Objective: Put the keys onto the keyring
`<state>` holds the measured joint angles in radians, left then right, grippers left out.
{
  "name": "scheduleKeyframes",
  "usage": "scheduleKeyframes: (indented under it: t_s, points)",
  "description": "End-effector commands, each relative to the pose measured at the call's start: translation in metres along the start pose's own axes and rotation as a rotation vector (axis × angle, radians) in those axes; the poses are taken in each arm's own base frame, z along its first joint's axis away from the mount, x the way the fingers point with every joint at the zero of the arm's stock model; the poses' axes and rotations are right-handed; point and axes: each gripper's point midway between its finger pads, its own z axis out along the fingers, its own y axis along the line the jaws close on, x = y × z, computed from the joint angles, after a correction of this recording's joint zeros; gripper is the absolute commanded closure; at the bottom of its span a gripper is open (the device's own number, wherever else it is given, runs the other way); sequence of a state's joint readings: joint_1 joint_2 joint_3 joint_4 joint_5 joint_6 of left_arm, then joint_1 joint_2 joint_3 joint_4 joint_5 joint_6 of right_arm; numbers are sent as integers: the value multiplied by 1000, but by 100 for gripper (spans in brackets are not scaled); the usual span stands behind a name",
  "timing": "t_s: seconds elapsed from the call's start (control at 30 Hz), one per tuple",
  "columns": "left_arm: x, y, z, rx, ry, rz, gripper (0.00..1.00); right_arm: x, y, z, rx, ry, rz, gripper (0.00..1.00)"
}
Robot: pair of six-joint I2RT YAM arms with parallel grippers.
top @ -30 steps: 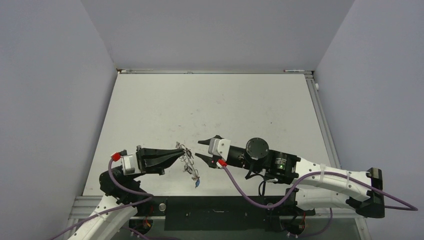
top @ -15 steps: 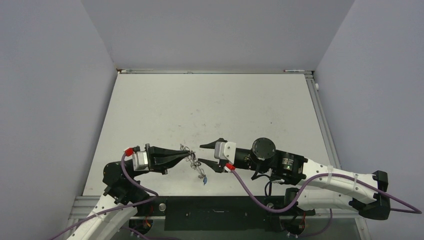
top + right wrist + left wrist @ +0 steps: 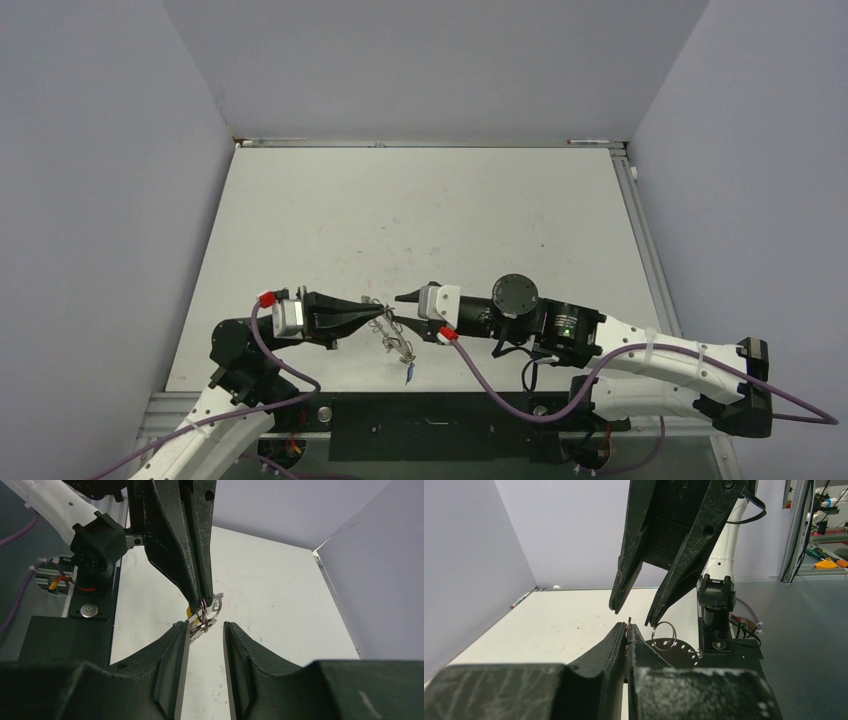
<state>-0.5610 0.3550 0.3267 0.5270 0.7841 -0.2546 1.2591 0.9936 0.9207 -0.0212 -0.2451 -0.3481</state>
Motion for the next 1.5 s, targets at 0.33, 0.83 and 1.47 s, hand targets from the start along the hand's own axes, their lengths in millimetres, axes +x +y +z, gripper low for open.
scheduleKeyframes:
  t_s: [0.33, 0.83, 1.47]
  points:
    - [-32, -6, 4, 29, -68, 56, 100, -22, -11, 8, 8, -54, -8, 86]
    - [-36, -3, 2, 0, -77, 80, 100, -18, -16, 2, 45, -37, -6, 95]
    - [-39, -1, 1, -20, -86, 89, 100, 9, -3, 2, 6, 44, 31, 95]
